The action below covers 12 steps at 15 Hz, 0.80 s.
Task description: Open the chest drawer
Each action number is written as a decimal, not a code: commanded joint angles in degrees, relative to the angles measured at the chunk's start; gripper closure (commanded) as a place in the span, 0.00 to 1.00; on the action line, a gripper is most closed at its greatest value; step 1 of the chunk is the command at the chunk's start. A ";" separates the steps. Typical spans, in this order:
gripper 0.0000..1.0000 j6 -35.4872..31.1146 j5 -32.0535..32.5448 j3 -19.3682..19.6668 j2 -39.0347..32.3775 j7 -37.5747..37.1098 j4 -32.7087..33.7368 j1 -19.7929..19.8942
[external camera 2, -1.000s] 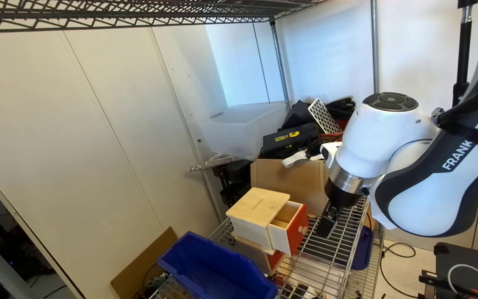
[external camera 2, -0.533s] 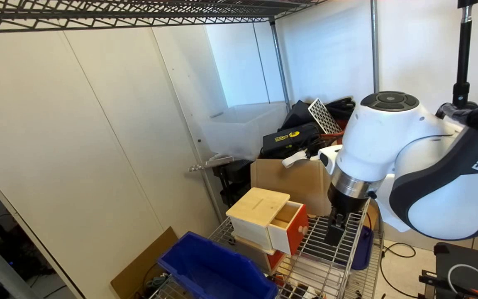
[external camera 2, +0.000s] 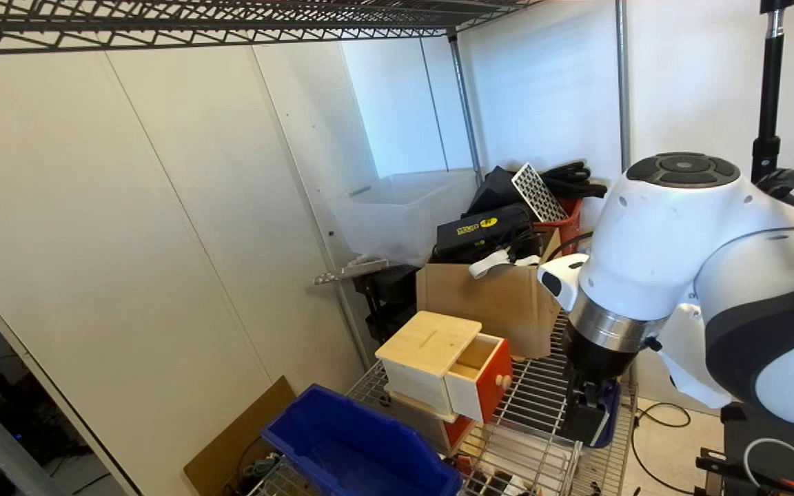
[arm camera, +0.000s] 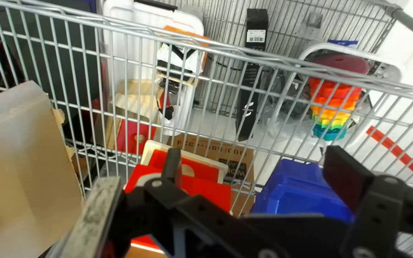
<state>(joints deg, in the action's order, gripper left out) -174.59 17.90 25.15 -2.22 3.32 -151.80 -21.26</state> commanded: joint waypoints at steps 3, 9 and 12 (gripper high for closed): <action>0.00 3.34 1.14 -0.89 5.81 2.43 -3.82 -0.68; 0.00 2.54 -1.20 -10.68 8.67 4.59 -5.91 7.41; 0.00 2.51 -3.82 -15.86 10.74 6.24 -7.48 10.35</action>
<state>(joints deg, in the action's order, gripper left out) -173.16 17.26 15.38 4.43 6.45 -156.89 -15.33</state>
